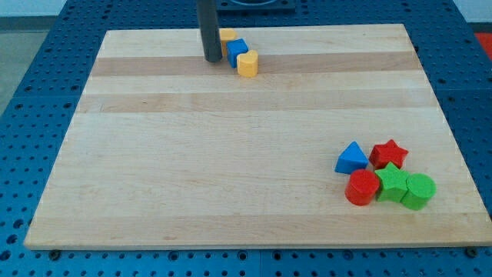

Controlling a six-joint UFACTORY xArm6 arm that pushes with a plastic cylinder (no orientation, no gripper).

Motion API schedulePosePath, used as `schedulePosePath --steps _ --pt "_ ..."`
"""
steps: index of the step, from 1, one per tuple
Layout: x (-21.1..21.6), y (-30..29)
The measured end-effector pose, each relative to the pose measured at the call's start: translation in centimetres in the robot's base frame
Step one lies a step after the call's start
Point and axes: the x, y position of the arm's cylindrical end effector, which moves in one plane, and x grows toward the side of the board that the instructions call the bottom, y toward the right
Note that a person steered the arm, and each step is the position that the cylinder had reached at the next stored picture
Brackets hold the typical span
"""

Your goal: Push the yellow heart into the blue triangle

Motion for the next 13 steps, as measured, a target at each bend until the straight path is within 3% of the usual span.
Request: schedulePosePath --steps 5,11,13 --pt "4.4 8.9" --pt "18.9 15.0" --pt "18.2 14.9"
